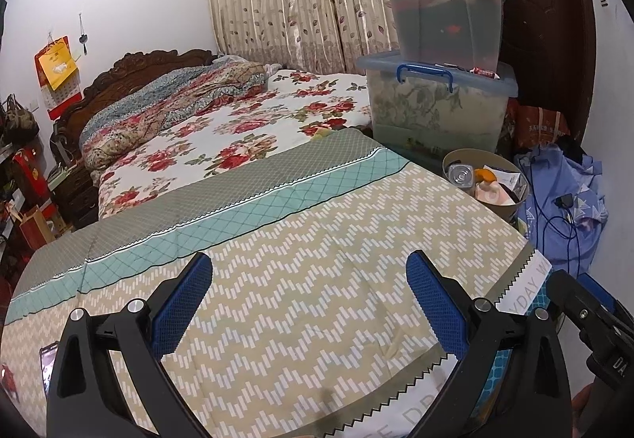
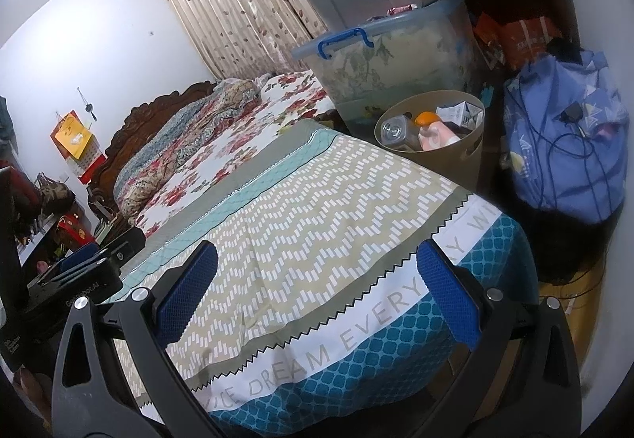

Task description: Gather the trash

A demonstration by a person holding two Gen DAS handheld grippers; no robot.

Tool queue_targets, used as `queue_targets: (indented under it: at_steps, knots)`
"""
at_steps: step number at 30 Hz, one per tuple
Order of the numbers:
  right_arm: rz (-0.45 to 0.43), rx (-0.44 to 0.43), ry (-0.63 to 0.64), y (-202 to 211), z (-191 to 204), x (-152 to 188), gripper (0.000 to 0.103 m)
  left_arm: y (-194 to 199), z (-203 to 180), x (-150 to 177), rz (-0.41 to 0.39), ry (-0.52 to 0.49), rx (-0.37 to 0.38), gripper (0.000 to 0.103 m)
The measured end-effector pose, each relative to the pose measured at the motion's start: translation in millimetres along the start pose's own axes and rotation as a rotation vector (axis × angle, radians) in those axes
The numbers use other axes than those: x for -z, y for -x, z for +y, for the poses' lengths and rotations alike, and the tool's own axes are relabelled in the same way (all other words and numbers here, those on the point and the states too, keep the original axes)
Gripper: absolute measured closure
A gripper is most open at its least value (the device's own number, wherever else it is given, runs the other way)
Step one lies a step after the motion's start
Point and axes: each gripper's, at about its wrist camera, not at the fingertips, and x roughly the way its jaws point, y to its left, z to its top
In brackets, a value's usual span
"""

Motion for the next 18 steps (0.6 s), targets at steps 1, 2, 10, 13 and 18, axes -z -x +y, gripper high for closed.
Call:
queue_targets:
  at_steps: [1, 2, 10, 13, 18]
  knots:
    - [0.000, 0.000, 0.000, 0.0, 0.4, -0.1, 0.004, 0.0, 0.0, -0.1, 0.000, 0.000, 0.000, 0.009]
    - [0.000, 0.000, 0.001, 0.2, 0.0, -0.3, 0.004, 0.1, 0.5, 0.4, 0.001, 0.001, 0.002, 0.009]
    - [0.004, -0.003, 0.002, -1.1, 1.1, 1.3, 0.004, 0.4, 0.1, 1.0, 0.000, 0.000, 0.003, 0.009]
    - [0.009, -0.003, -0.001, -2.8, 1.4, 2.7, 0.004, 0.3, 0.1, 1.2, 0.002, 0.000, 0.003, 0.009]
    - [0.013, -0.003, -0.002, -4.3, 1.0, 3.7, 0.004, 0.4, -0.2, 2.8, 0.000, -0.001, 0.005, 0.009]
